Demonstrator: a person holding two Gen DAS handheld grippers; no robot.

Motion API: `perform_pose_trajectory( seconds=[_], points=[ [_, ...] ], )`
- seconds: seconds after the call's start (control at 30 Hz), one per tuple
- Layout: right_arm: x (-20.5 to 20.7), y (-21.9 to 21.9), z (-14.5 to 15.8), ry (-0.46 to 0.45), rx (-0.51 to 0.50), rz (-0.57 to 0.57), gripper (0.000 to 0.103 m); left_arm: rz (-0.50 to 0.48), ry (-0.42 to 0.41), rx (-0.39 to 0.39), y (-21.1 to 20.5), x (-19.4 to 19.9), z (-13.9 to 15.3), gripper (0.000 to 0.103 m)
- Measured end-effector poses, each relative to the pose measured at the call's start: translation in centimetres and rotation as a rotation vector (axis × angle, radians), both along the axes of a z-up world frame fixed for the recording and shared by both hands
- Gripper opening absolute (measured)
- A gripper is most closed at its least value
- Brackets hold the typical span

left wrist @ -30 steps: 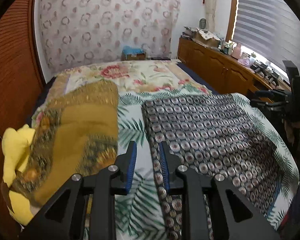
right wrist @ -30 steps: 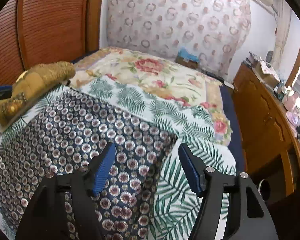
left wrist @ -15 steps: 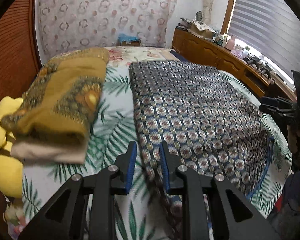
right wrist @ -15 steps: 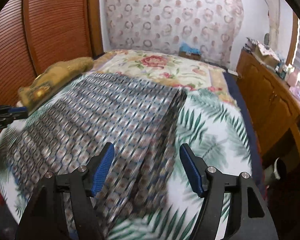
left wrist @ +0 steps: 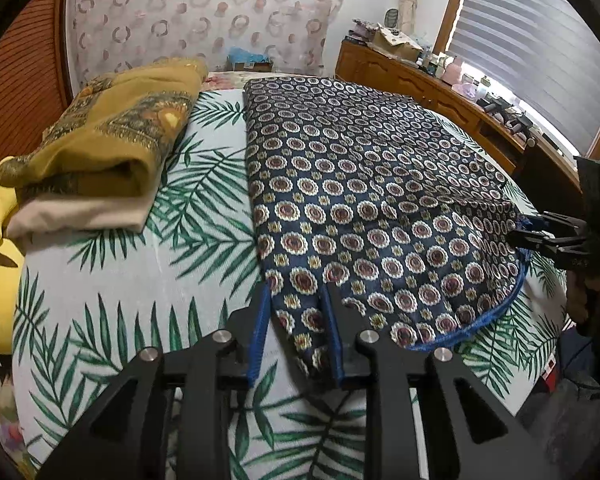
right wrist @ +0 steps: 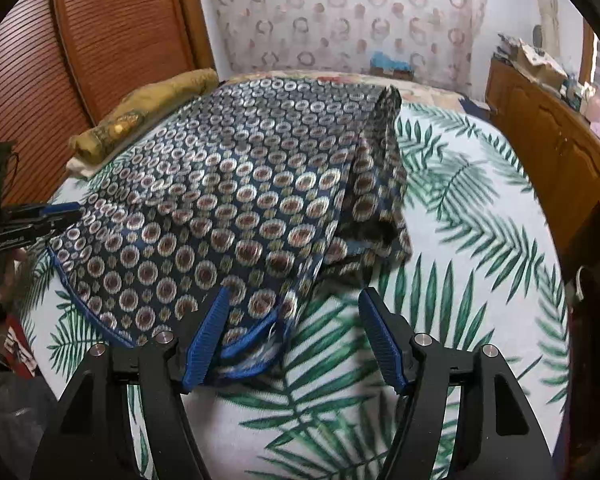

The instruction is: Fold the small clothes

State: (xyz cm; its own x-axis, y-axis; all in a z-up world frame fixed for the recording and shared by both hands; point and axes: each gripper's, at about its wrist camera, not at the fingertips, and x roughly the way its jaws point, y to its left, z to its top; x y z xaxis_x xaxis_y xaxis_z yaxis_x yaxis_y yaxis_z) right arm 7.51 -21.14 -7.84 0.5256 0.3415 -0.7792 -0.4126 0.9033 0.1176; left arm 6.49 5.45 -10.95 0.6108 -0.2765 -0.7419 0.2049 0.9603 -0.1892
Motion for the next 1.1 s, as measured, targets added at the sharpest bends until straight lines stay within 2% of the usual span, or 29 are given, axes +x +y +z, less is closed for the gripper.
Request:
perform_pose_trajectory(
  seconds=[0.17, 0.23, 0.33, 0.47, 0.67, 0.73, 0.8, 0.83, 0.87, 0.9, 0.97, 1.1],
  points=[
    [-0.7, 0.4, -0.4, 0.005, 0.004, 0.001, 0.064, 0.002, 0.0, -0.003, 0.3, -0.3, 0.0, 0.025],
    [-0.7, 0.4, -0.4, 0.006, 0.006, -0.003, 0.06, 0.004, -0.004, 0.001, 0.2, -0.3, 0.0, 0.025],
    [-0.8, 0.6, -0.5, 0.003, -0.006, 0.004, 0.046, 0.019, -0.008, 0.002, 0.1, -0.5, 0.0, 0.025],
    [-1.3, 0.9, -0.5, 0.008, -0.001, 0.029, 0.026, 0.051, -0.006, -0.061, 0.6, -1.1, -0.2, 0.025],
    [-1.8, 1.1, -0.5, 0.022, 0.042, 0.044, 0.024, 0.054, 0.007, -0.101, 1.0, -1.9, -0.2, 0.025],
    [-1.9, 1.2, -0.6, 0.017, 0.039, 0.043, 0.019, 0.053, 0.005, -0.094, 0.9, -1.9, -0.2, 0.025],
    [-1.8, 1.1, -0.6, 0.017, 0.048, 0.044, 0.009, 0.049, 0.001, -0.087, 0.8, -1.9, -0.2, 0.024],
    [-1.7, 1.0, -0.6, 0.017, 0.054, 0.044, 0.007, 0.04, -0.001, -0.089, 0.7, -1.8, -0.3, 0.022],
    [-1.7, 1.0, -0.6, 0.016, 0.064, 0.047, 0.004, 0.022, 0.004, -0.099, 0.6, -1.8, -0.4, 0.006],
    [-1.7, 0.9, -0.6, 0.015, 0.076, 0.05, 0.002, 0.007, 0.009, -0.119, 0.6, -1.7, -0.4, 0.002],
    [-1.8, 0.6, -0.3, 0.002, 0.117, 0.048, 0.002, 0.002, -0.018, -0.13, 0.6, -1.9, 0.3, 0.0],
    [-1.8, -0.1, 1.6, -0.051, 0.188, 0.039, 0.001, -0.005, -0.118, -0.184, 0.7, -2.0, 3.7, 0.0]
  ],
)
